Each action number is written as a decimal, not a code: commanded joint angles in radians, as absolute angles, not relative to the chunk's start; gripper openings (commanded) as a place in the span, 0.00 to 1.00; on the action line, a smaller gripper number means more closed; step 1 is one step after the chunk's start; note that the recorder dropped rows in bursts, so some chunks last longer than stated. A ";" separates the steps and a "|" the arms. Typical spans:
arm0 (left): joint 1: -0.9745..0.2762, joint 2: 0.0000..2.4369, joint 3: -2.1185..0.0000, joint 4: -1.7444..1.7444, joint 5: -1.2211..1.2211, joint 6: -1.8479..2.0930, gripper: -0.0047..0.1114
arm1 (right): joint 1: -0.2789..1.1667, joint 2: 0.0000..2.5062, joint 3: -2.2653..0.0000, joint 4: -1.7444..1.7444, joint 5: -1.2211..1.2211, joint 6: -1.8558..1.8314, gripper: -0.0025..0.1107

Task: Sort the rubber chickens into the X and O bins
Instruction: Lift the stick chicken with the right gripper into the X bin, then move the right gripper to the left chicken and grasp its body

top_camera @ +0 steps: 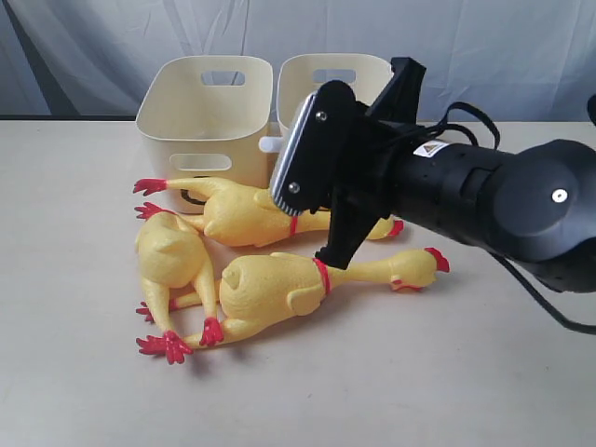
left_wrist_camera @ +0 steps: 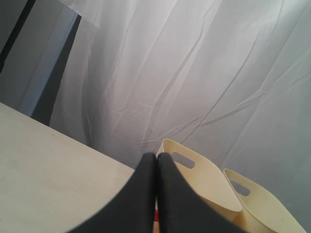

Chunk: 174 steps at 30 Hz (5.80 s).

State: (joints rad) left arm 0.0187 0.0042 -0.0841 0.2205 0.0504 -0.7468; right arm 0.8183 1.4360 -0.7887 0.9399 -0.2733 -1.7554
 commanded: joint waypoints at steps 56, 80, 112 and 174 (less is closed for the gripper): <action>0.008 0.000 -0.089 0.227 0.052 -0.747 0.04 | 0.658 1.786 -1.146 0.902 -0.584 -0.766 0.63; 0.008 0.000 -0.089 0.227 0.052 -0.747 0.04 | 0.750 1.739 -1.148 0.552 0.038 -0.766 0.63; 0.008 0.000 -0.089 0.227 0.060 -0.747 0.04 | 0.978 1.892 -1.153 0.426 -0.054 -1.106 0.63; 0.008 0.000 0.000 0.293 0.017 -0.747 0.04 | 0.978 2.167 -1.383 0.760 -0.179 -1.015 0.73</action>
State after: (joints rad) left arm 0.0187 0.0042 -0.0051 0.2856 0.0287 -0.7468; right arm 0.9782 2.1522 -1.3759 0.7569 -0.1611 -1.0119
